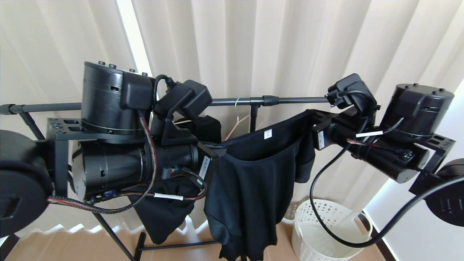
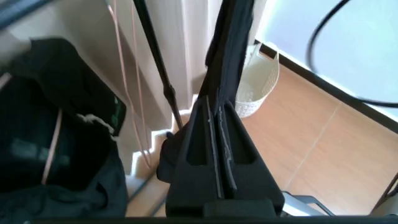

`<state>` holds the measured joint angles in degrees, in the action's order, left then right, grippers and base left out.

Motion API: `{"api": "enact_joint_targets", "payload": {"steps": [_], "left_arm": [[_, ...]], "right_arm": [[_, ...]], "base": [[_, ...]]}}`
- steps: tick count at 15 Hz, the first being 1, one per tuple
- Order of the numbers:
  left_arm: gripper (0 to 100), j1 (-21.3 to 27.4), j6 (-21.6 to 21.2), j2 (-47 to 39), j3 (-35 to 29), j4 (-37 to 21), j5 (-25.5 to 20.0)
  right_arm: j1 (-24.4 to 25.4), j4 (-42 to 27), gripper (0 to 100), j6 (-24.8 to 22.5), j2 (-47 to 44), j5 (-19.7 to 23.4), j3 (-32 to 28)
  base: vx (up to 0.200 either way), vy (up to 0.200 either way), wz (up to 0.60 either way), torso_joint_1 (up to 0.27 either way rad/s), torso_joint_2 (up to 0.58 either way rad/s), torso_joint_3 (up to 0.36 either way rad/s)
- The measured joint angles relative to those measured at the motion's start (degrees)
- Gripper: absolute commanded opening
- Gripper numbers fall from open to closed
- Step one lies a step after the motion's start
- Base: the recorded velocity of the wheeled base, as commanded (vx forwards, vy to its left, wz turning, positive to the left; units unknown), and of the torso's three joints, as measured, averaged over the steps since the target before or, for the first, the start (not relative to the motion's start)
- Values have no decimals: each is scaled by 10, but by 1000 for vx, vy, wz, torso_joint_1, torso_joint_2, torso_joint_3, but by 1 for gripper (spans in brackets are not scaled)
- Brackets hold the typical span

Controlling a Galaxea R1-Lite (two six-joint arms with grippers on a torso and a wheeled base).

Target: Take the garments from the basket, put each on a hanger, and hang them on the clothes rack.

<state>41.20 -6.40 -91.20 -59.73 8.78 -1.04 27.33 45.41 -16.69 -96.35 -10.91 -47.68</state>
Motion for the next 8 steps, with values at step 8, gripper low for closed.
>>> {"api": "enact_joint_targets", "payload": {"steps": [8], "left_arm": [[100, -9, -5, -34, 59, 89, 0]], "right_arm": [[6, -9, 0, -23, 62, 0, 14]], "base": [[0, 0, 0, 0, 0, 0]]}}
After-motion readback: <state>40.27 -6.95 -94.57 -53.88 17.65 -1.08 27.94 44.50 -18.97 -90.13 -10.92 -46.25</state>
